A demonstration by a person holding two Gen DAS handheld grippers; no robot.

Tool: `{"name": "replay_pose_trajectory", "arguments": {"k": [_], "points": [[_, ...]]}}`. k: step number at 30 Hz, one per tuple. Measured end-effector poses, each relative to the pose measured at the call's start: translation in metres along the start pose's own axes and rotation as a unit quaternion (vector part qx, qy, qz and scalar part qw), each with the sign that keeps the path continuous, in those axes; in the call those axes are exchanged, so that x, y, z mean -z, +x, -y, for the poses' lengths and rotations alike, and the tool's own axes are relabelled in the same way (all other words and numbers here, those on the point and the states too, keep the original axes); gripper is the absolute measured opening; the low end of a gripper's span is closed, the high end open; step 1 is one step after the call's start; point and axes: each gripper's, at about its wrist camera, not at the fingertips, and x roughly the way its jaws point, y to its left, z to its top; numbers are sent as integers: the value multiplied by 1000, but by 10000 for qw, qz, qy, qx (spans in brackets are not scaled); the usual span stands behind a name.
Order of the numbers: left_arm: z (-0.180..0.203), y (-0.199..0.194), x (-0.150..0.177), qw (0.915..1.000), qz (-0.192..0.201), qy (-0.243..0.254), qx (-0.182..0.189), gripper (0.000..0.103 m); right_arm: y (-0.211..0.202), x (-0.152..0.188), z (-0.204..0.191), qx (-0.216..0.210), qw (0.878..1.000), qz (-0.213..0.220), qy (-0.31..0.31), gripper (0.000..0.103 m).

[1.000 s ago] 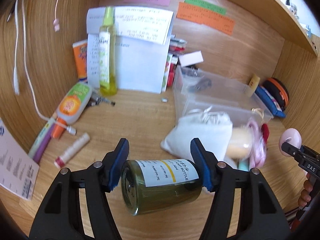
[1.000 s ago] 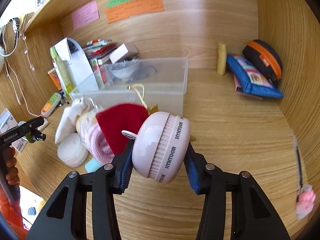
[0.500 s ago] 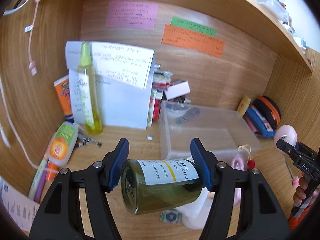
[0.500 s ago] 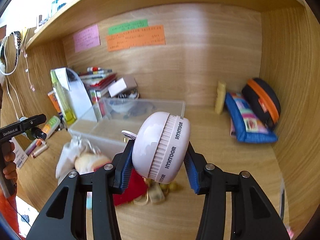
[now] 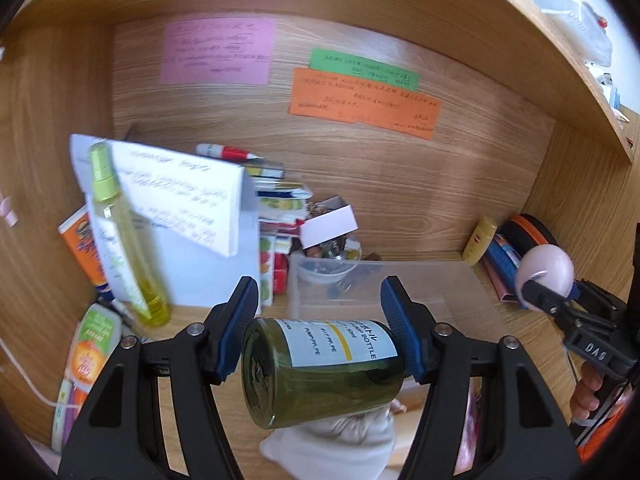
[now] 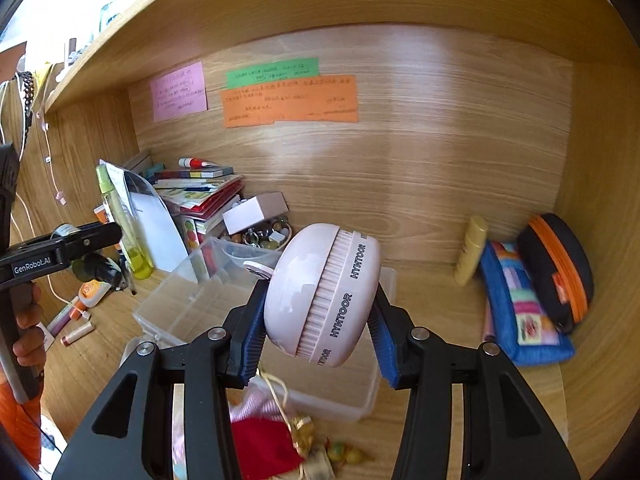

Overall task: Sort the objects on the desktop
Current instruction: 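Carry the green bottle with the left tool while the right tool carries the pink brush into the bin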

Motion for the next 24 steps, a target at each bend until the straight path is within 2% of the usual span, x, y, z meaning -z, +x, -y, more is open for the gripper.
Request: {"name": "replay_pose_trajectory", "arguments": {"k": [9,16,24], "points": [[22,56,-8,9993,-376,71,52,63,55,4,2,-147,9984,-540,21,43],[31,100,10,9952,-965,116,87,63,82,19,9,-164,9950,-985,92,43],[31,121,26,9897,-1421,134,108,63,101,30,8,-231,9912,-1304,42,43]]}}
